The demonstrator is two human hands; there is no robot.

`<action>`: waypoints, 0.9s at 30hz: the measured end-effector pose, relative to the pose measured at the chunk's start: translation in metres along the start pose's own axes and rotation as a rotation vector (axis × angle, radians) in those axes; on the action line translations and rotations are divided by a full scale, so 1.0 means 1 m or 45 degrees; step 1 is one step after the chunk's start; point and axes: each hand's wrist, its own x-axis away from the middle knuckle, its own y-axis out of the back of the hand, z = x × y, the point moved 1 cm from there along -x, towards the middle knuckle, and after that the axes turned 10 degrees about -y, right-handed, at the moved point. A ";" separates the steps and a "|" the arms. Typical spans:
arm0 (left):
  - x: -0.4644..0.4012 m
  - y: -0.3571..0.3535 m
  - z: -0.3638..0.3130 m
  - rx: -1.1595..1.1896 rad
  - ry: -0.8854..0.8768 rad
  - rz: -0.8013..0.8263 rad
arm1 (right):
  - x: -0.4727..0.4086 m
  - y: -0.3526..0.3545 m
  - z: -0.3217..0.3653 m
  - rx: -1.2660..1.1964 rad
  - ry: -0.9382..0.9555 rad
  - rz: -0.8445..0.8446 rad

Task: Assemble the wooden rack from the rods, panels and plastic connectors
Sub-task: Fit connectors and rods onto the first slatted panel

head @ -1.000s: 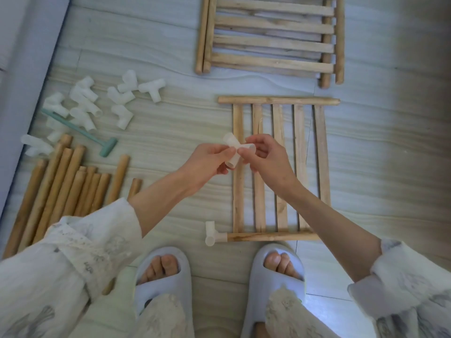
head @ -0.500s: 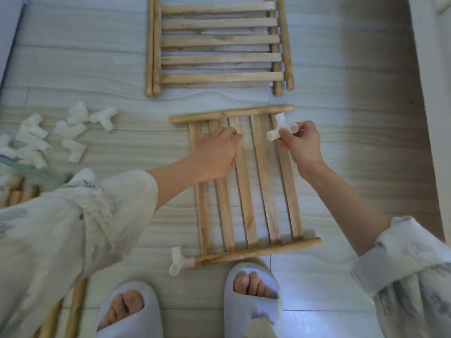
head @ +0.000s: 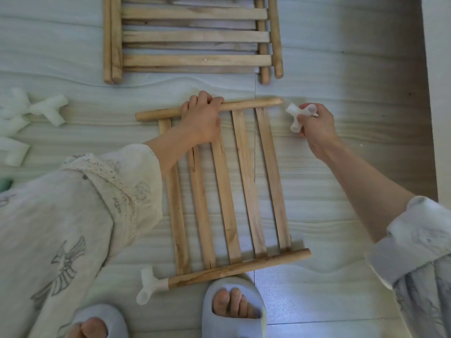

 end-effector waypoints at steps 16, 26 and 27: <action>-0.010 0.009 -0.006 0.227 0.050 -0.088 | -0.018 -0.002 0.009 0.014 0.171 -0.106; -0.009 0.011 -0.004 0.268 0.107 -0.170 | -0.009 -0.003 0.025 0.218 0.403 -0.048; -0.008 0.012 -0.005 0.274 0.119 -0.194 | -0.006 -0.007 0.025 0.224 0.426 -0.037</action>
